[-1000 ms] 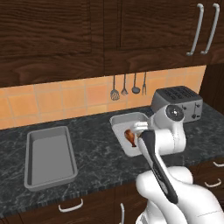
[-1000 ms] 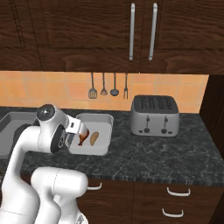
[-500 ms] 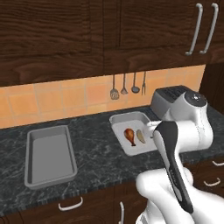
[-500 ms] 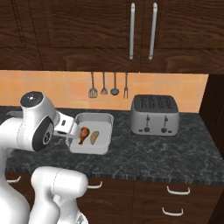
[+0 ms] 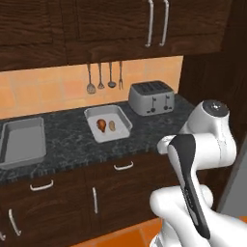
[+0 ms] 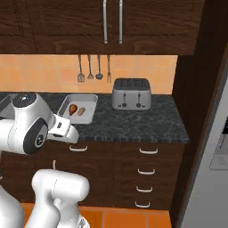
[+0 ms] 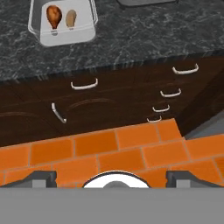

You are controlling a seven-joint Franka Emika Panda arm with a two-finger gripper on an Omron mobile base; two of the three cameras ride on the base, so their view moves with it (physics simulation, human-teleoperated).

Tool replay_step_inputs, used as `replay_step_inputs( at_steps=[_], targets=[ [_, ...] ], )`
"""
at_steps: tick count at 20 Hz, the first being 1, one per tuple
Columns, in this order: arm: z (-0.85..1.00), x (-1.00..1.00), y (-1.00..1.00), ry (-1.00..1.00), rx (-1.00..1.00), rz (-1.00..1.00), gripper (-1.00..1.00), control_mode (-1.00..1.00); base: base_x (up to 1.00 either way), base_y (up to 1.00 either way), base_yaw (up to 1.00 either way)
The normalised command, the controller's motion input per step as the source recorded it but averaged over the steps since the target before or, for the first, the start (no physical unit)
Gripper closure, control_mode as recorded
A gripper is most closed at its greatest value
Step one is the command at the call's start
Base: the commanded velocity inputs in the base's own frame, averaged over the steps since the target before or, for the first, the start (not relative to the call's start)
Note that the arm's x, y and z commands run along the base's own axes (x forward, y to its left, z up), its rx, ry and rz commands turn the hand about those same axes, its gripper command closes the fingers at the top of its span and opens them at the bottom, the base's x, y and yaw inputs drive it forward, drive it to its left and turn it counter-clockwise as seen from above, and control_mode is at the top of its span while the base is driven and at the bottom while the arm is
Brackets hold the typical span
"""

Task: Place one sweet potato and one chicken drumstick in each tupperware on the nearby counter, to pack two identical lunches.

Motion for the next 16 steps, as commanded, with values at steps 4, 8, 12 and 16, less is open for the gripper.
replay_step_inputs(
  at_steps=[4,8,12,16],
  targets=[
    [0.00,0.00,0.00,0.00,0.00,0.00,-1.00,1.00,-0.44,-1.00,-0.03],
    [0.00,0.00,0.00,0.00,0.00,0.00,-1.00,1.00,-0.15,-1.00,0.00],
    [0.00,0.00,0.00,0.00,0.00,0.00,-1.00,1.00,-0.04,-1.00,0.00],
    [0.00,0.00,0.00,0.00,0.00,0.00,-1.00,1.00,0.00,-1.00,0.01]
  ],
)
